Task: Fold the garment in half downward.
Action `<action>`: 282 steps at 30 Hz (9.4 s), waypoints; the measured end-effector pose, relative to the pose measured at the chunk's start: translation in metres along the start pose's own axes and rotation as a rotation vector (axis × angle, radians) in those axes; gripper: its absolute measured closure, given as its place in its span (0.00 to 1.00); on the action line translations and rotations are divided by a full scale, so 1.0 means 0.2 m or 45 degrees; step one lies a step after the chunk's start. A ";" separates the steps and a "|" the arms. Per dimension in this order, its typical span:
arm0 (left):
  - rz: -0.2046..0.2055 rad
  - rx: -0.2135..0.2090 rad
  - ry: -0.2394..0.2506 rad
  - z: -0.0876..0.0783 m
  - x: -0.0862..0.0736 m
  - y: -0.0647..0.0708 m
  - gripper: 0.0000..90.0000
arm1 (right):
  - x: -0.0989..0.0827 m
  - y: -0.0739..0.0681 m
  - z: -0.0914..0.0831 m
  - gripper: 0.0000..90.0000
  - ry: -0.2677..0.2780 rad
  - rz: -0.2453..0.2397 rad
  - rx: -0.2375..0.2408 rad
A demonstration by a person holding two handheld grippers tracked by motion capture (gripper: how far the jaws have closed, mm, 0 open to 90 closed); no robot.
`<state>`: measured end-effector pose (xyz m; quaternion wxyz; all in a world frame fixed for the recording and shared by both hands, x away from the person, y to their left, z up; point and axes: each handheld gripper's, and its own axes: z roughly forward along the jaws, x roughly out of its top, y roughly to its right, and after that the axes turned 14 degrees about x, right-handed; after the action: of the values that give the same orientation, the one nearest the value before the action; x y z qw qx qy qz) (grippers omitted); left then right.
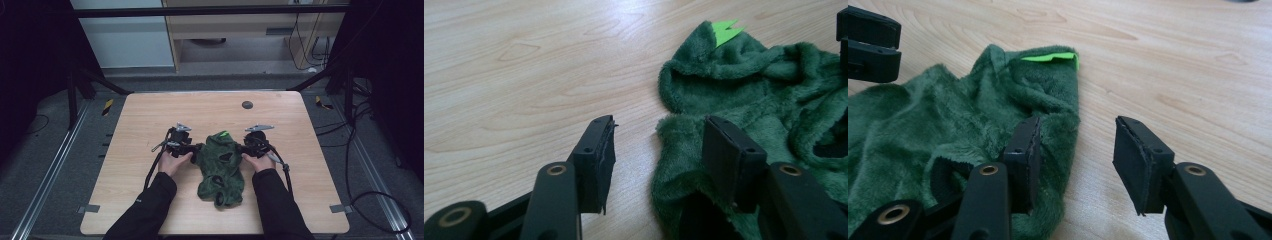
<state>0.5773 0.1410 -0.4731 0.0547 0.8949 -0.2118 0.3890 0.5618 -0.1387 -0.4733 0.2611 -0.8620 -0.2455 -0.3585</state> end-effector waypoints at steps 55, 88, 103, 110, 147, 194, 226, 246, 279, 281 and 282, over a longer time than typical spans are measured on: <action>0.086 -0.100 0.004 -0.09 0.06 0.11 0.94 | 0.04 -0.06 -0.07 0.94 -0.011 -0.071 0.115; 0.207 -0.172 0.125 -0.48 -0.04 0.18 0.94 | -0.04 -0.23 -0.31 0.94 0.107 -0.237 0.242; 0.221 -0.211 0.098 -0.53 -0.15 0.20 0.94 | -0.14 -0.29 -0.36 0.93 0.091 -0.277 0.277; 0.219 -0.224 0.077 -0.54 -0.20 0.21 0.94 | -0.17 -0.31 -0.38 0.93 0.084 -0.271 0.295; 0.299 -0.299 -0.034 -0.54 -0.39 0.30 0.94 | -0.43 -0.37 -0.39 0.90 -0.015 -0.225 0.374; 0.131 -0.249 0.071 -0.51 -0.14 0.19 0.65 | -0.25 -0.28 -0.42 0.72 0.123 -0.120 0.312; 0.198 -0.347 -0.059 -0.33 -0.16 0.28 0.97 | -0.27 -0.29 -0.25 0.98 -0.031 -0.087 0.388; 0.287 -0.448 0.054 -0.64 -0.26 0.37 0.97 | -0.33 -0.39 -0.44 0.98 0.044 -0.177 0.471; 0.185 -0.370 0.062 -0.67 -0.27 0.27 0.96 | -0.33 -0.39 -0.50 0.98 0.083 -0.156 0.442; 0.194 -0.362 0.056 -0.65 -0.26 0.28 0.99 | -0.32 -0.39 -0.48 0.99 0.081 -0.156 0.439; 0.190 -0.361 0.052 -0.62 -0.26 0.30 0.99 | -0.31 -0.39 -0.45 1.00 0.072 -0.149 0.434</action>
<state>0.4383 0.1372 -0.4286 0.1557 0.8518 -0.3295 0.3764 0.4320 -0.1521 -0.4439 0.3891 -0.7789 -0.3450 -0.3504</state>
